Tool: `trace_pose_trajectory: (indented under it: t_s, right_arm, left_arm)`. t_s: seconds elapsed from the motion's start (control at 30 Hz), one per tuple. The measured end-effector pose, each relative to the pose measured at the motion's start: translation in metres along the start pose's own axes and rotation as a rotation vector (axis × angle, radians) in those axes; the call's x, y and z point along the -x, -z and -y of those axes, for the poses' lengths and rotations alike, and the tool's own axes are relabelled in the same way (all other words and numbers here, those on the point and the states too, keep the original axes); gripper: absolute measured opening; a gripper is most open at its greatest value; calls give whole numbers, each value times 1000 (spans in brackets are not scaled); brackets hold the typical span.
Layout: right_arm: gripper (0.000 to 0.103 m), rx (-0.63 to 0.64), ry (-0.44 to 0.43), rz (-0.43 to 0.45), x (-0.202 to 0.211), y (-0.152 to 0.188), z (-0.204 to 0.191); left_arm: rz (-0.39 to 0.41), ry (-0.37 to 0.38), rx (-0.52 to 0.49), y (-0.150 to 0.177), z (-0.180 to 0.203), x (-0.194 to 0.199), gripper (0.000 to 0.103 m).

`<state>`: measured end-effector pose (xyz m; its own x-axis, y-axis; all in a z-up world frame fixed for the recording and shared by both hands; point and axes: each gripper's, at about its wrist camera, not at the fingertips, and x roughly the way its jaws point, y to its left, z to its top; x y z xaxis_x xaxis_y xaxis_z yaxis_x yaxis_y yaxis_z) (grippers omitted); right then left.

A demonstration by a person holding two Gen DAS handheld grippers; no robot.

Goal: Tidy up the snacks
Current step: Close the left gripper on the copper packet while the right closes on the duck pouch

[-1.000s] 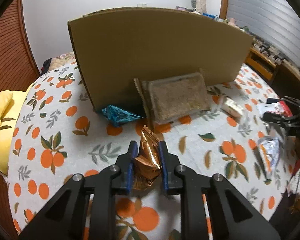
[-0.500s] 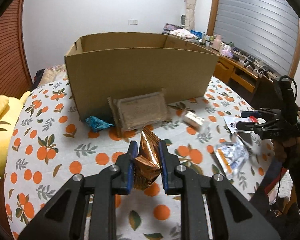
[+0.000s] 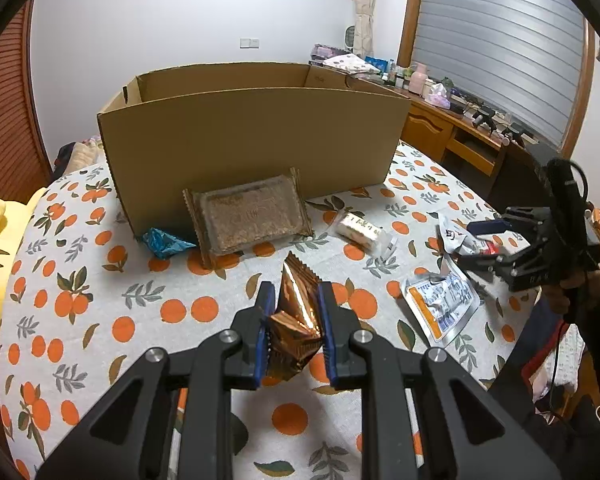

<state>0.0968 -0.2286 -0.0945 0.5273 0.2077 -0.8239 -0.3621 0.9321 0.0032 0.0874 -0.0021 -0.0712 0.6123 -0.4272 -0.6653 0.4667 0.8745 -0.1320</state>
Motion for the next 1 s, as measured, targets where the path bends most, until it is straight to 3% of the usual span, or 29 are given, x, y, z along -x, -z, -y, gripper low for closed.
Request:
trace_pose_trajectory:
  t_s: [0.27,0.37,0.57,1.0]
  right_arm:
    - [75,0,11,14,-5,-3,-1]
    - [62,1,6,22,-4,-5,-1]
    - [56,-1,1,36,-2,-6,-1]
    - [55,-50,-39,91,9,-8,1]
  left_arm:
    - [11,7,13,1,-2,2,19]
    - [13,10,14,1,-1,3,19]
    - [13,10,20,1,-1,2,19]
    - [14,10,33,5,-4,3,19]
